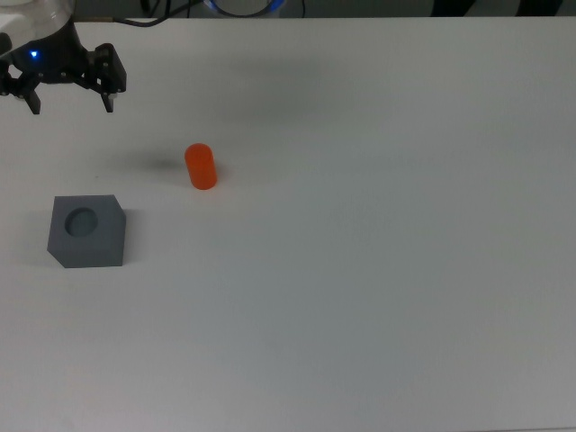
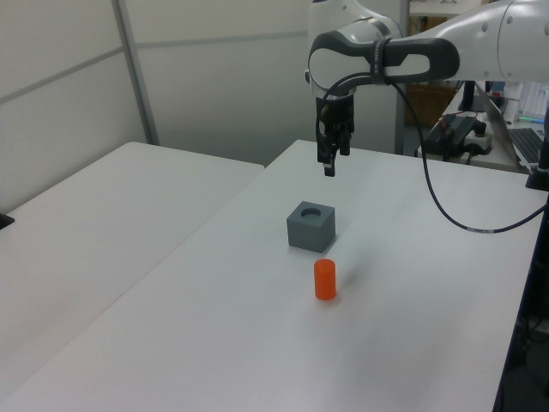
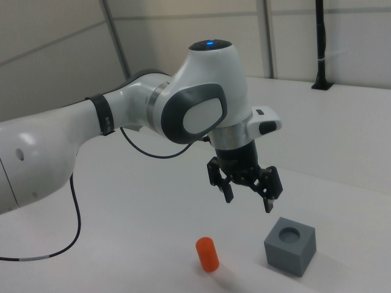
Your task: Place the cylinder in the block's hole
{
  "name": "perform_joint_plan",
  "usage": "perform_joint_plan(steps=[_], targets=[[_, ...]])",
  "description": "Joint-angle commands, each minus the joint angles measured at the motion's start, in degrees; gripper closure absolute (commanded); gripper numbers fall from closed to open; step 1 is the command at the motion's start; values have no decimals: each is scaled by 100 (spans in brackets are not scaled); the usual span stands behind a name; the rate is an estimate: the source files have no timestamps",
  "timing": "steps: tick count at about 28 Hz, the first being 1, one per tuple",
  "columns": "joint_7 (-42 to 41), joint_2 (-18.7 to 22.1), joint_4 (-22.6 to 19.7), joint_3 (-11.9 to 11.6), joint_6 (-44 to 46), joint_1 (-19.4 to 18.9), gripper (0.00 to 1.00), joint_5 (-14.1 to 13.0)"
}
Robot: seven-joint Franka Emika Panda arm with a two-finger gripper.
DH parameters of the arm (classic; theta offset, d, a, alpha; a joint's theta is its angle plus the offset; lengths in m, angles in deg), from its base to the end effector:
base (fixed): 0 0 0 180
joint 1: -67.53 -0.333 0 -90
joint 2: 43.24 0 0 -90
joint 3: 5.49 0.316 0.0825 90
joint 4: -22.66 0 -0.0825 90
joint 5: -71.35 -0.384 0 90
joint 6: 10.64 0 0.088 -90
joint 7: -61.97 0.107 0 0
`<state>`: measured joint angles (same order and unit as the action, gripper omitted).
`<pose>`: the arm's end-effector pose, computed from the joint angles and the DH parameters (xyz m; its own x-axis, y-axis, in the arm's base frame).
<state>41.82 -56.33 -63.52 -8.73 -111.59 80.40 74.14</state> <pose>0.6101 -0.1770 0.5377 0.9967 0.0808 0.0066 0.0802 -0.9945 0.0672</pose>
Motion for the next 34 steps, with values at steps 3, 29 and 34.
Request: perform_joint_plan(steps=[3, 29, 34], targets=[[63, 61, 40, -36, 260, 14, 0, 116], [-7, 1203, -1848, -1, -969, -267, 0, 11], [-16, 1485, -2596, -1, -1568, -487, 0, 2]])
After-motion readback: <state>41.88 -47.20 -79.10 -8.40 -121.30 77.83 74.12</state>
